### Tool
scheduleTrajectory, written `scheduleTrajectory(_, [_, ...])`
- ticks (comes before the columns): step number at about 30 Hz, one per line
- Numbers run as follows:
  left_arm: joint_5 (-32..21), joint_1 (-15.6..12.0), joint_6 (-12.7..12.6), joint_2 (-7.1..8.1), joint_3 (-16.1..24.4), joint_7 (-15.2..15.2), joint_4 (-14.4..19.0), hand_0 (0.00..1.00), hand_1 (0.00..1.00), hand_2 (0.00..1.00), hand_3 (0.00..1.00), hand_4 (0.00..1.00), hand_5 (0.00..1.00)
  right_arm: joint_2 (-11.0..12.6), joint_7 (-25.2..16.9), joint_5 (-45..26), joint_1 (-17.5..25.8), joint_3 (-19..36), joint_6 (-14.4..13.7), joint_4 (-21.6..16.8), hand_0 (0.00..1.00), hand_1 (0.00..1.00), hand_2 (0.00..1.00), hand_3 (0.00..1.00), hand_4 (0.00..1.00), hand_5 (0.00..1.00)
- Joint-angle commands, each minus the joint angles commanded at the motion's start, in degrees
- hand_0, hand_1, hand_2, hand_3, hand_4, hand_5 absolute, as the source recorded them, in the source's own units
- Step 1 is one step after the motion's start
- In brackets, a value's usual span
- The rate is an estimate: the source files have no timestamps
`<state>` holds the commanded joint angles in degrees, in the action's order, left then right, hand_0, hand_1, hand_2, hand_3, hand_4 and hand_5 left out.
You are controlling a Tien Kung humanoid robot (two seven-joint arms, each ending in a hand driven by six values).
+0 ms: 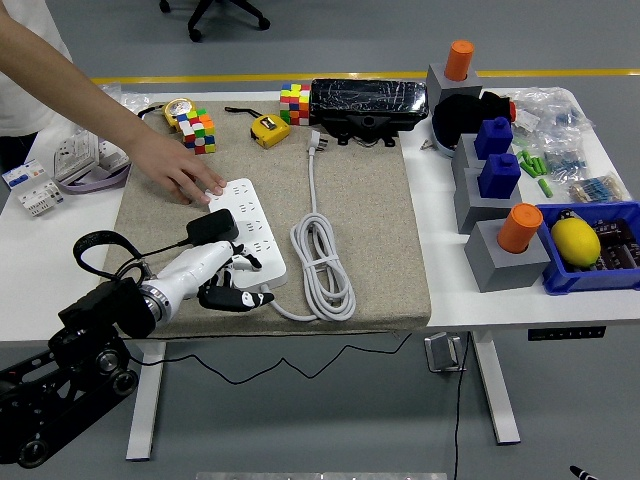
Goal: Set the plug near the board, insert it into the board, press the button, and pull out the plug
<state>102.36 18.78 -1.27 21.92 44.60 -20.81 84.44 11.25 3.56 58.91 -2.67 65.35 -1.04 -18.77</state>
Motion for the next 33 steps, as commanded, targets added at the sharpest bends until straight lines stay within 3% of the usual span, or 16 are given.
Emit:
scheduleTrajectory(12, [0.53, 0.32, -1.94, -0.26, -0.4, 0.72, -1.47, 0.078, 0.062, 0.135, 0.707, 0.859, 0.505, 0.09, 0.0, -0.13, -0.01, -0.42, 0.01, 0.03, 0.654, 0.651, 0.658, 0.573, 0.993, 0.562])
scheduleTrajectory(20, [0.34, 0.66, -1.21, -0.45, -1.28, 0.24, -3.04, 0.077, 0.063, 0.134, 0.719, 0.871, 0.519, 0.17, -0.02, -0.15, -0.07, -0.38, 0.0, -0.05, 0.654, 0.651, 0.658, 0.572, 0.993, 0.563])
scheduleTrajectory(28, [0.29, 0.52, -0.35, -0.49, -1.8, -0.11, -2.61, 0.077, 0.063, 0.134, 0.721, 0.879, 0.525, 0.14, -0.01, -0.09, 0.07, -0.33, 0.0, -0.01, 0.654, 0.651, 0.658, 0.572, 0.994, 0.563])
scheduleTrajectory(31, [0.8, 0.2, -2.12, -0.61, -1.05, 1.88, -2.19, 0.077, 0.063, 0.134, 0.721, 0.879, 0.525, 0.1, -0.02, -0.04, 0.06, -0.23, 0.0, -0.06, 0.654, 0.651, 0.658, 0.572, 0.994, 0.563])
scheduleTrajectory(32, [0.38, 0.05, -4.46, -0.64, -0.42, 4.19, -2.01, 0.077, 0.063, 0.134, 0.721, 0.879, 0.525, 0.09, -0.03, -0.03, 0.06, -0.17, -0.02, -0.09, 0.654, 0.651, 0.658, 0.572, 0.994, 0.563])
scheduleTrajectory(33, [-0.27, 0.01, -6.25, -0.66, -0.15, 5.92, -1.98, 0.145, 0.097, 0.195, 0.653, 0.88, 0.526, 0.1, -0.03, -0.02, 0.04, -0.19, -0.01, -0.09, 0.653, 0.652, 0.658, 0.573, 0.994, 0.563])
